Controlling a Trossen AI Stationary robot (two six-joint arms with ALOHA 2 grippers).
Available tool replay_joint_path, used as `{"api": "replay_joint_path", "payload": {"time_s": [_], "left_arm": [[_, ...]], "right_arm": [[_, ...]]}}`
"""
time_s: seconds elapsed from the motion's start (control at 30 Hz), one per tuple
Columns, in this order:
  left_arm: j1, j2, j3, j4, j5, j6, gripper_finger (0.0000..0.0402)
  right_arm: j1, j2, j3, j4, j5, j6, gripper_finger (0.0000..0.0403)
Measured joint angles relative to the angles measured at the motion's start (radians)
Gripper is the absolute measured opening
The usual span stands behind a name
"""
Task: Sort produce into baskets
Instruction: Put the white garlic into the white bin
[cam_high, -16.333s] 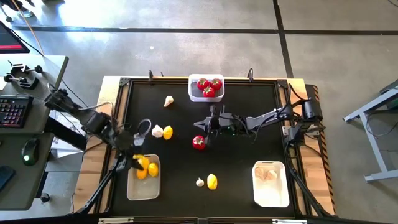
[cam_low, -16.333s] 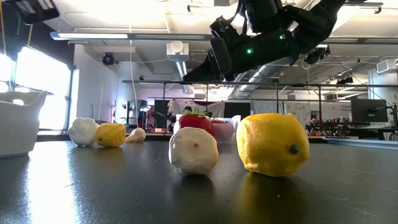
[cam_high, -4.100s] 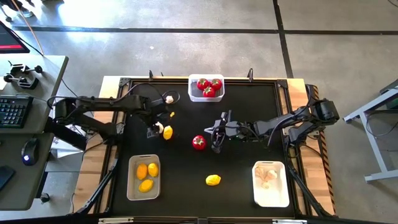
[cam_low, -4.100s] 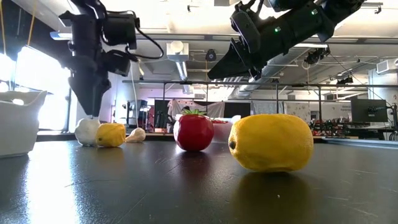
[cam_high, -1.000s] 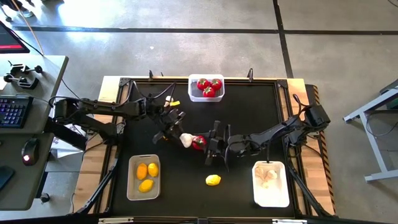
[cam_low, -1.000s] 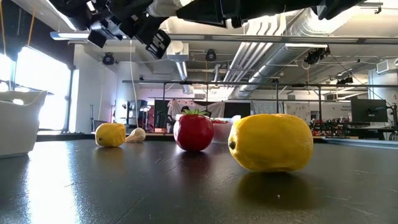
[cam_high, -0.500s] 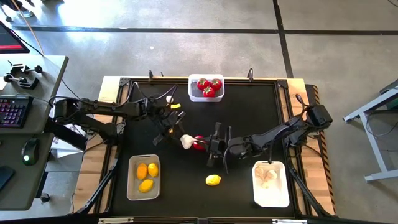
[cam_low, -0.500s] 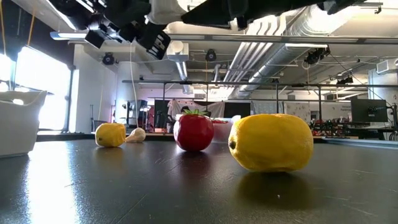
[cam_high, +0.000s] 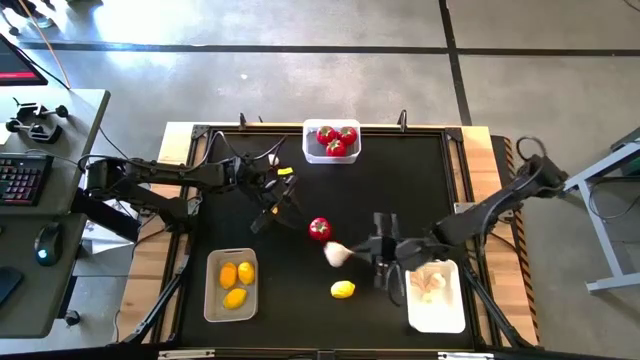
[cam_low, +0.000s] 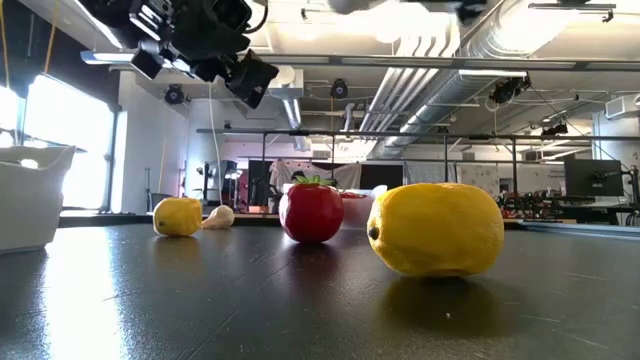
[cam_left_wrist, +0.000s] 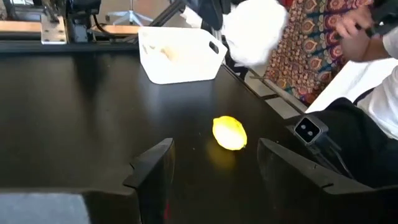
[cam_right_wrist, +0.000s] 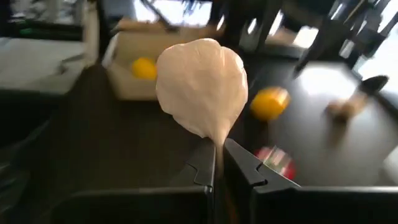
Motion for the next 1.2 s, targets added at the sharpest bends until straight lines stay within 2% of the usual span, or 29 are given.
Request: {"api": "replay_joint_path", "payload": {"time_s": [0.13, 0.3, 0.43, 0.63, 0.7, 0.83, 1.2], "left_arm": [[0.000, 0.000, 0.000, -0.018, 0.000, 0.005, 0.0217], [0.000, 0.000, 0.000, -0.013, 0.001, 0.012, 0.0214], [0.000, 0.000, 0.000, -0.013, 0.001, 0.011, 0.0214], [0.000, 0.000, 0.000, -0.015, 0.004, 0.011, 0.0214], [0.000, 0.000, 0.000, -0.015, 0.004, 0.011, 0.0214], [0.000, 0.000, 0.000, -0.016, 0.004, 0.011, 0.0214], [-0.001, 0.000, 0.000, -0.028, 0.004, 0.008, 0.0213]], "right_arm": [[0.070, -0.057, 0.079, -0.355, -0.104, 0.338, 0.0004], [0.160, -0.063, 0.212, -0.765, -0.280, 0.825, 0.0004], [0.234, -0.063, 0.276, -0.973, -0.452, 1.182, 0.0004], [0.312, -0.063, 0.283, -1.125, -0.660, 1.561, 0.0004], [0.325, -0.063, 0.261, -1.137, -0.730, 1.635, 0.0004], [0.338, -0.063, 0.209, -1.137, -0.803, 1.715, 0.0004], [0.321, -0.062, -0.012, -1.034, -0.943, 1.702, 0.0004]]}}
